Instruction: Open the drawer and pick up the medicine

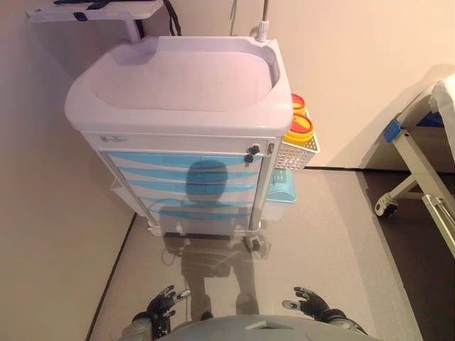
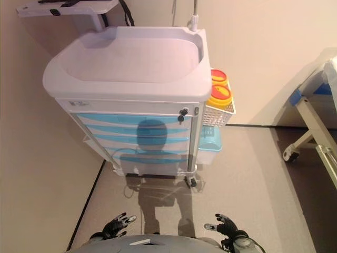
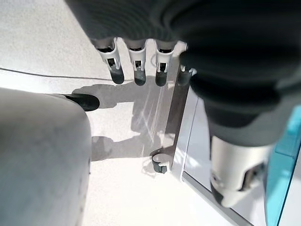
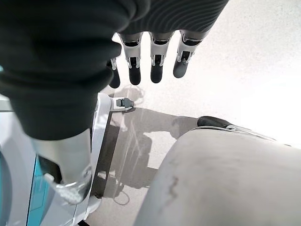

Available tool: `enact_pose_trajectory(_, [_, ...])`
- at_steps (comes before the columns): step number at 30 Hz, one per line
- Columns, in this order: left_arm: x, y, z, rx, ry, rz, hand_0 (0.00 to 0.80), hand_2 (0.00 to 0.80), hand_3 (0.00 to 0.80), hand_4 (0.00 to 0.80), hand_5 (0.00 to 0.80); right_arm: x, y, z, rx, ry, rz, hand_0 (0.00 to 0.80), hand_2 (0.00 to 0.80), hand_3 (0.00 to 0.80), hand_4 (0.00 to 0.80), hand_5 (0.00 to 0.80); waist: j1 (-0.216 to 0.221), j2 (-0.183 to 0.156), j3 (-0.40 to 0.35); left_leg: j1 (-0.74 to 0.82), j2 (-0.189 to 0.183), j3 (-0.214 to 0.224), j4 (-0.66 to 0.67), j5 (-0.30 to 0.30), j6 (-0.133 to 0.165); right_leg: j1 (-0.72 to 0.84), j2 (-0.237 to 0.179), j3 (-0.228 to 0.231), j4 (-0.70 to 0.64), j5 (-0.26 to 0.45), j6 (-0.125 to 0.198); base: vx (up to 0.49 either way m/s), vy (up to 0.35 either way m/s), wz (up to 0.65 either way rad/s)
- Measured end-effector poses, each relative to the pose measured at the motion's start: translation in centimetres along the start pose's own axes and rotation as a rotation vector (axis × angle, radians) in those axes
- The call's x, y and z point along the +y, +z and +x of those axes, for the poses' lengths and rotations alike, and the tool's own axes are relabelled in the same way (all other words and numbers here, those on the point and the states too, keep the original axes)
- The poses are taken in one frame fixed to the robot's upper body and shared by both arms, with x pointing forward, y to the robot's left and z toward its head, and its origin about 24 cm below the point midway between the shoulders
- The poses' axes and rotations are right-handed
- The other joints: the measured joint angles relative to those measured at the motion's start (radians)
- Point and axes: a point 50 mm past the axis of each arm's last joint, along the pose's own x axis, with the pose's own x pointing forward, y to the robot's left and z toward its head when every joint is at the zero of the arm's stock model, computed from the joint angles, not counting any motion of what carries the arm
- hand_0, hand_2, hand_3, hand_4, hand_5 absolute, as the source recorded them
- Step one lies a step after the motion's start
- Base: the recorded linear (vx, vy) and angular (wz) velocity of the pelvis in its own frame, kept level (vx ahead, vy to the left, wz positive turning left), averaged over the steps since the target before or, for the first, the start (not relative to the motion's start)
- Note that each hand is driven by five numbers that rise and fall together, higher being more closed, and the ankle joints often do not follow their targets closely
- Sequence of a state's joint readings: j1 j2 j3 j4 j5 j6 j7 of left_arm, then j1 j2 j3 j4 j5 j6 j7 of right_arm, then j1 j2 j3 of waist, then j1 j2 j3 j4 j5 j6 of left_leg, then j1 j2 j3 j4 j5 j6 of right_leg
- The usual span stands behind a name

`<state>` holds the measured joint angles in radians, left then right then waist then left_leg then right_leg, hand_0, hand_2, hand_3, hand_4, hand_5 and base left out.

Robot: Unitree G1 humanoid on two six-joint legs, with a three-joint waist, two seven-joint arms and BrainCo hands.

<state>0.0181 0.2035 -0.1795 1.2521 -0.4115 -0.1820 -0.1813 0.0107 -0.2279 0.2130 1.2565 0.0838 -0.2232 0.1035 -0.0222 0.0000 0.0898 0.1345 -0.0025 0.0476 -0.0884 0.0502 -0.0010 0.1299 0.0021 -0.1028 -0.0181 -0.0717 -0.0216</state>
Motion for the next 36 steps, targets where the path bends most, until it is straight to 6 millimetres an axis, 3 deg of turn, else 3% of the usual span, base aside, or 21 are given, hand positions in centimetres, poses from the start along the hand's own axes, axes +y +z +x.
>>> enact_pose_trajectory(9, [0.5, 0.8, 0.0, -0.059, 0.031, -0.106, 0.0, 0.0, 0.0, 0.0, 0.0, -0.5, 0.4, 0.0, -0.02, -0.029, 0.013, 0.0, 0.0, 0.0, 0.0, 0.0, 0.001, 0.007, 0.041, -0.054, 0.001, 0.009, 0.015, 0.0, 0.0, -0.068, 0.0, 0.009, 0.037, 0.0, 0.0, -0.047, 0.027, -0.04])
enact_pose_trajectory(10, [0.6, 2.3, -0.4, -0.275, 0.025, -0.058, 0.0, 0.0, 0.0, 0.0, 0.0, -0.6, 1.1, 0.2, -0.048, -0.036, 0.017, 0.0, 0.0, 0.0, 0.0, 0.0, -0.005, 0.004, 0.062, -0.074, 0.0, 0.012, 0.029, 0.0, 0.002, -0.096, -0.003, 0.012, 0.058, 0.0, -0.001, -0.354, -0.071, -0.14])
enact_pose_trajectory(12, [-1.4, 10.9, -2.9, -0.894, 0.035, 0.14, 0.0, 0.0, 0.0, 0.0, 0.0, -0.9, 2.0, 0.2, -0.108, -0.063, 0.059, 0.0, 0.0, 0.0, 0.0, 0.0, 0.028, -0.007, 0.108, -0.16, 0.0, 0.025, 0.073, 0.001, 0.004, -0.18, -0.004, 0.01, 0.109, 0.0, -0.001, -0.342, -0.14, -0.05])
enact_pose_trajectory(13, [-2.4, 14.1, -2.8, -0.947, 0.005, 0.071, 0.0, 0.0, 0.0, 0.0, 0.0, -0.8, 2.7, 0.4, -0.14, -0.071, 0.071, 0.0, 0.0, 0.0, 0.0, 0.0, 0.055, -0.01, 0.134, -0.214, 0.001, 0.026, 0.112, 0.0, 0.005, -0.231, -0.006, 0.004, 0.154, -0.002, 0.002, -0.269, -0.068, 0.07])
enact_pose_trajectory(14, [-2.1, 15.7, -1.0, -0.792, 0.02, -0.021, 0.0, 0.0, 0.0, 0.0, 0.0, -1.2, 3.7, 0.6, -0.17, -0.089, 0.067, 0.0, 0.0, 0.0, 0.0, 0.0, 0.065, -0.005, 0.157, -0.246, 0.0, 0.025, 0.147, -0.009, 0.009, -0.262, -0.007, -0.003, 0.185, -0.009, 0.008, -0.186, 0.003, -0.04])
enact_pose_trajectory(15, [-1.7, 15.9, 0.4, -0.62, 0.05, -0.144, 0.0, 0.0, 0.0, 0.0, 0.0, -0.9, 5.7, 1.0, -0.217, -0.085, 0.069, 0.0, 0.0, 0.0, 0.0, 0.0, 0.043, -0.019, 0.184, -0.28, -0.002, 0.028, 0.184, -0.021, 0.01, -0.293, -0.012, -0.005, 0.215, -0.012, 0.007, -0.167, 0.085, -0.12])
enact_pose_trajectory(16, [-0.9, 15.8, 0.7, -0.55, 0.067, -0.204, 0.0, 0.0, 0.0, 0.0, 0.0, -0.7, 7.8, 1.2, -0.283, -0.083, 0.082, 0.0, 0.0, 0.0, 0.0, 0.0, 0.02, -0.03, 0.216, -0.314, 0.0, 0.029, 0.22, -0.031, 0.013, -0.329, -0.016, -0.009, 0.25, -0.019, 0.01, -0.099, 0.115, -0.12])
enact_pose_trajectory(18, [-1.5, 15.3, 1.1, -0.507, 0.016, -0.255, 0.0, 0.0, 0.0, 0.0, 0.0, -1.1, 10.1, 1.3, -0.348, -0.097, 0.083, 0.0, 0.0, 0.0, 0.0, 0.0, -0.003, -0.046, 0.273, -0.383, -0.006, 0.043, 0.282, -0.048, 0.014, -0.396, -0.025, -0.001, 0.301, -0.025, 0.011, -0.076, 0.128, -0.1])
enact_pose_trajectory(21, [-2.9, 14.3, 1.3, -0.507, -0.074, -0.352, 0.0, 0.0, 0.0, 0.0, 0.0, -2.0, 10.6, 1.2, -0.344, -0.127, 0.085, 0.0, 0.0, 0.0, 0.0, 0.0, -0.003, -0.053, 0.325, -0.451, -0.01, 0.065, 0.359, -0.075, 0.033, -0.47, -0.032, 0.03, 0.355, -0.027, 0.012, -0.063, 0.148, -0.21])
enact_pose_trajectory(23, [-3.1, 15.0, 1.1, -0.557, -0.124, -0.416, 0.0, 0.0, 0.0, 0.0, 0.0, -2.4, 10.5, 1.2, -0.339, -0.136, 0.076, 0.0, 0.0, 0.0, 0.0, 0.0, -0.005, -0.052, 0.337, -0.504, -0.008, 0.078, 0.408, -0.089, 0.042, -0.52, -0.033, 0.047, 0.384, -0.028, 0.014, -0.052, 0.099, -0.25])
enact_pose_trajectory(29, [-3.8, 24.4, -2.7, -0.974, -0.366, -0.553, 0.0, 0.0, 0.0, 0.0, 0.0, -2.8, 11.7, 1.0, -0.379, -0.154, 0.071, 0.0, 0.0, 0.0, 0.0, 0.0, -0.033, -0.063, 0.389, -0.634, 0.004, 0.098, 0.559, -0.138, 0.068, -0.634, -0.033, 0.076, 0.48, -0.033, 0.023, -0.031, 0.033, -0.15])
enact_pose_trajectory(36, [-3.7, 32.1, -7.4, -1.253, -0.588, -0.641, 0.0, 0.0, 0.0, 0.0, 0.0, -2.4, 12.9, 0.7, -0.432, -0.133, 0.046, 0.0, 0.0, 0.0, 0.0, 0.0, -0.071, -0.122, 0.427, -0.725, 0.021, 0.1, 0.649, -0.162, 0.079, -0.714, -0.021, 0.103, 0.524, -0.024, 0.037, -0.01, -0.024, -0.13])
